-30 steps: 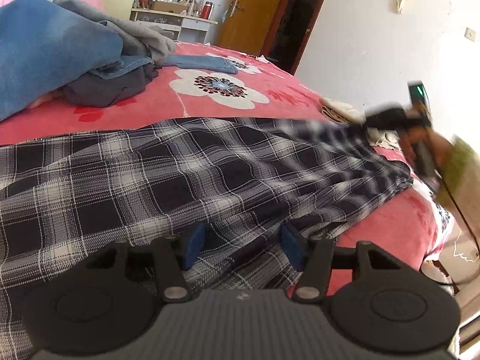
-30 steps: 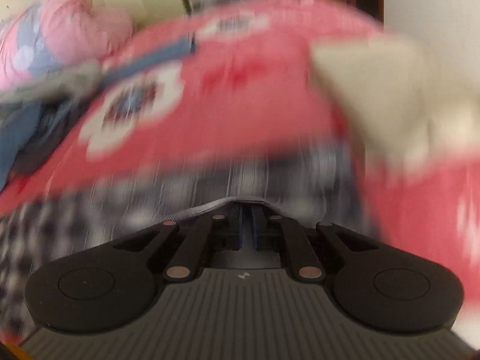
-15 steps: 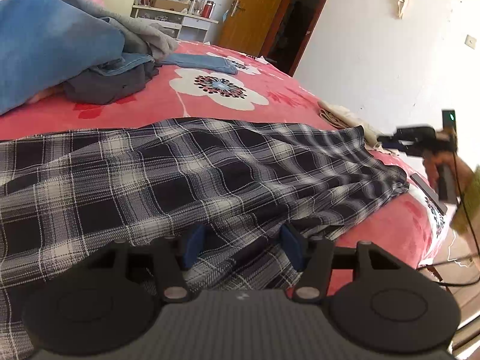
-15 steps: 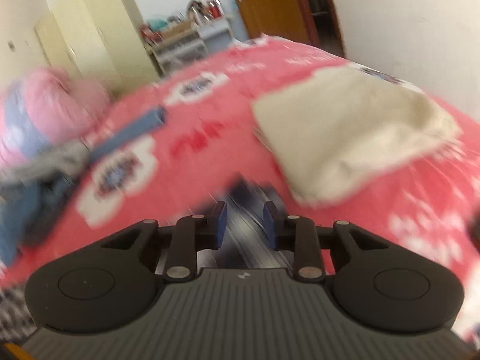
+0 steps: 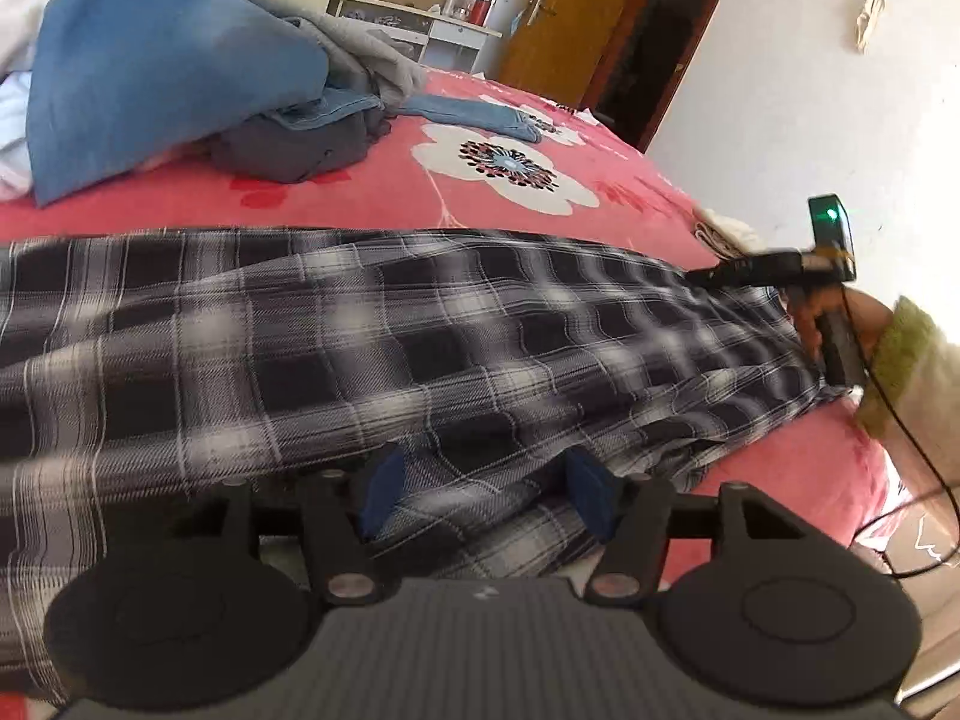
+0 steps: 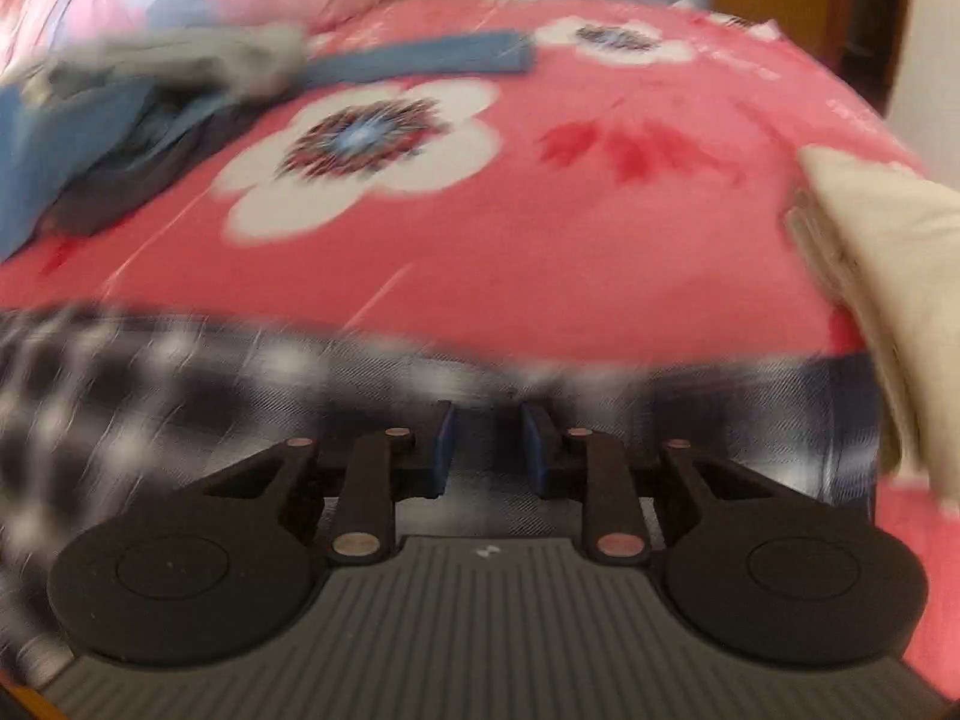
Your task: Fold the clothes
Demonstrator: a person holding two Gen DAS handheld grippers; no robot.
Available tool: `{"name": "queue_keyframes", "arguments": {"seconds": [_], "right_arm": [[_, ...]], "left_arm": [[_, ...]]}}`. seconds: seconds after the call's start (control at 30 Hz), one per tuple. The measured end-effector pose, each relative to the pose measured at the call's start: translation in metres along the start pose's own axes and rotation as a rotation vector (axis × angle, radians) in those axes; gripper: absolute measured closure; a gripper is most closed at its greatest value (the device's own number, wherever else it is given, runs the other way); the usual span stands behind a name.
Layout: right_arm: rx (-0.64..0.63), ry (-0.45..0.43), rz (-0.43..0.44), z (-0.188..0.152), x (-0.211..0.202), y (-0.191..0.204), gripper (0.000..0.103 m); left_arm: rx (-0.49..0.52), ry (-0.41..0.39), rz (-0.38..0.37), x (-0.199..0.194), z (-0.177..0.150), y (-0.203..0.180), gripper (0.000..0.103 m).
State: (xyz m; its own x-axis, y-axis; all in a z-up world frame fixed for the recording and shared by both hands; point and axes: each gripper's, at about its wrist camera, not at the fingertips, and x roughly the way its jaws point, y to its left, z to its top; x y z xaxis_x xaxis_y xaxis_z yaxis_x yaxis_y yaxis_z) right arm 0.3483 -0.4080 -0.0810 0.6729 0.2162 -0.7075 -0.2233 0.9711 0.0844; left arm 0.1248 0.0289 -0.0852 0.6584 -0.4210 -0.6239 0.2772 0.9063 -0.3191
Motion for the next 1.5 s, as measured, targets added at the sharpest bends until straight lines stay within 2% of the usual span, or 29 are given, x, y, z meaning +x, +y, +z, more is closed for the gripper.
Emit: {"name": "queue_keyframes", "arguments": {"seconds": [0.07,0.13,0.17,0.23,0.3,0.33,0.37,0.4,0.43,0.5,0.53,0.6,0.7,0.73,0.77,0.8,0.83,0.87,0.9,0.93,0.97,1.0,1.1,1.17,1.23,1.3,1.4,1.5], "right_arm": [[0.066,-0.02,-0.146,0.012,-0.002,-0.015,0.085],[0.044,-0.033,-0.228,0.017,-0.011,-0.018,0.085],[0.039,-0.045,-0.213,0.017,-0.019,-0.016,0.085],[0.051,-0.073,-0.076,0.013,-0.043,-0.005,0.085],[0.033,-0.052,0.07,0.002,-0.059,0.007,0.086],[0.018,-0.017,0.064,-0.004,-0.058,0.008,0.086],[0.003,0.031,-0.025,-0.01,-0.049,0.001,0.086],[-0.014,0.076,-0.158,-0.019,-0.04,-0.011,0.086],[0.0,0.077,-0.244,-0.023,-0.041,-0.024,0.086],[0.094,0.016,-0.306,-0.024,-0.062,-0.044,0.087],[0.123,-0.028,-0.276,-0.024,-0.08,-0.041,0.087],[0.108,-0.105,-0.144,-0.029,-0.114,-0.022,0.087],[-0.064,-0.079,0.114,-0.064,-0.132,0.028,0.088],[-0.125,-0.053,0.148,-0.077,-0.131,0.038,0.088],[-0.182,-0.014,0.123,-0.091,-0.124,0.042,0.089],[-0.2,0.007,0.063,-0.104,-0.117,0.037,0.089],[-0.125,-0.01,0.01,-0.11,-0.114,0.017,0.09],[0.005,-0.048,0.004,-0.11,-0.118,-0.007,0.099],[0.118,-0.083,-0.043,-0.108,-0.125,-0.024,0.099],[0.155,-0.119,-0.115,-0.105,-0.134,-0.028,0.093],[0.134,-0.159,-0.164,-0.103,-0.144,-0.023,0.093],[0.124,-0.196,-0.168,-0.102,-0.153,-0.016,0.093],[0.141,-0.251,0.043,-0.101,-0.173,0.022,0.093],[0.077,-0.242,0.149,-0.097,-0.173,0.061,0.093],[-0.012,-0.24,0.233,-0.087,-0.172,0.108,0.093],[-0.082,-0.252,0.329,-0.073,-0.171,0.153,0.093],[-0.186,-0.236,0.465,-0.052,-0.161,0.218,0.093],[-0.226,-0.206,0.548,-0.041,-0.142,0.266,0.092]], "left_arm": [[-0.007,-0.004,-0.017,-0.001,-0.002,0.004,0.041],[-0.02,-0.006,-0.037,-0.002,-0.003,0.009,0.041],[-0.03,-0.006,-0.048,-0.002,-0.003,0.012,0.041],[-0.052,-0.006,-0.067,-0.002,-0.002,0.017,0.041],[-0.075,-0.007,-0.08,-0.003,-0.001,0.021,0.041],[-0.083,-0.008,-0.083,-0.003,0.0,0.022,0.041],[-0.09,-0.008,-0.085,-0.004,0.0,0.023,0.041],[-0.098,-0.009,-0.087,-0.004,0.001,0.024,0.041],[-0.105,-0.01,-0.089,-0.005,0.001,0.025,0.041],[-0.12,-0.011,-0.094,-0.005,0.002,0.027,0.041],[-0.125,-0.014,-0.092,-0.007,0.003,0.027,0.04],[-0.127,-0.023,-0.08,-0.01,0.004,0.027,0.039],[-0.137,-0.011,-0.072,-0.014,0.006,0.027,0.038],[-0.144,0.003,-0.073,-0.014,0.006,0.026,0.037],[-0.151,0.026,-0.078,-0.013,0.007,0.026,0.037],[-0.15,0.045,-0.083,-0.013,0.007,0.024,0.037],[-0.135,0.057,-0.083,-0.014,0.007,0.021,0.037],[-0.113,0.067,-0.079,-0.018,0.007,0.017,0.037],[-0.093,0.075,-0.078,-0.021,0.006,0.013,0.036],[-0.078,0.081,-0.079,-0.024,0.004,0.011,0.036],[-0.069,0.086,-0.076,-0.028,0.002,0.008,0.036],[-0.071,0.089,-0.069,-0.031,0.0,0.007,0.036],[-0.095,0.079,-0.047,-0.051,-0.004,0.005,0.036],[-0.095,0.048,-0.028,-0.073,-0.004,0.006,0.036],[-0.063,-0.014,0.021,-0.105,0.001,0.008,0.036],[-0.02,-0.071,0.115,-0.142,0.007,0.014,0.036],[-0.004,-0.149,0.307,-0.197,0.011,0.033,0.034],[-0.107,-0.212,0.415,-0.239,-0.006,0.067,0.032]]}}
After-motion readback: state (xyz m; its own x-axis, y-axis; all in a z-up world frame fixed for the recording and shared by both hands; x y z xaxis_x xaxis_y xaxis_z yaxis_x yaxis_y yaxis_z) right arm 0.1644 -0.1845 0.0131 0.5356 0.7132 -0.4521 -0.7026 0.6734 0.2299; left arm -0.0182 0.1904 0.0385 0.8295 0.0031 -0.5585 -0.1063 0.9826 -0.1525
